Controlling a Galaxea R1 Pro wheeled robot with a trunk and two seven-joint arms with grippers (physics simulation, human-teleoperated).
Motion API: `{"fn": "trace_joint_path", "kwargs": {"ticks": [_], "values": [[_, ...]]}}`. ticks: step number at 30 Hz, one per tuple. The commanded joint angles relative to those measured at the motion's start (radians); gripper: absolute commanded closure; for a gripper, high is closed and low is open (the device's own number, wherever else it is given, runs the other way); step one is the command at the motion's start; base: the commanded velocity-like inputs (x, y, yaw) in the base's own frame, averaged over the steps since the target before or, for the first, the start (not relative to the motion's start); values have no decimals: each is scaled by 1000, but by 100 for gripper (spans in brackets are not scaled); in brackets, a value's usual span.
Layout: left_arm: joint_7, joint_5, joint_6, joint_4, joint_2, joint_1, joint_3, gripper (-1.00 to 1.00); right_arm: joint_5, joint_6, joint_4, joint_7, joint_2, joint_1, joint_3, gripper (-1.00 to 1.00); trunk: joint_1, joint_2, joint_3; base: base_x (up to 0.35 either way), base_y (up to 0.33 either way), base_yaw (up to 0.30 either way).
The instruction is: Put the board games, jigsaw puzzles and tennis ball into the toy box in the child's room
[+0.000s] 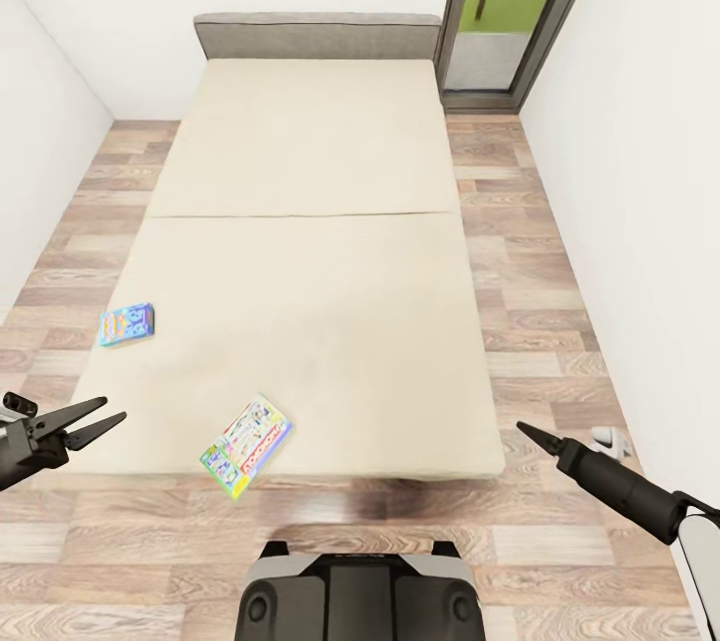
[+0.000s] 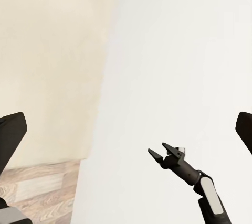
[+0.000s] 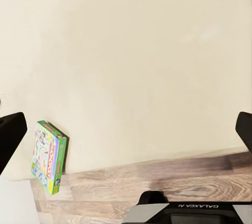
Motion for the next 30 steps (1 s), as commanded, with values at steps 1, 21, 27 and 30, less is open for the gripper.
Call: {"fn": "trace_joint_path", "kwargs": {"ticks": [1,21,27,30], "values": [[-3,-1,4,0,0,0,0,-100,1,6,0,4,0,-1,-2,-100,1,-1,1,0,0,0],[-3,0,4,0,0,0,0,-100,0,6,0,4,0,-1,-4,-100,1,-1,34,0,0,0],[-3,0,4,0,0,0,0,-100,3,5,0,4,1,-1,-3,-100,1,-1,43,0,0,0],[-3,0,4,0,0,0,0,-100,1,5,0,4,1,-1,-3,-100,1,-1,48,0,0,0]]}}
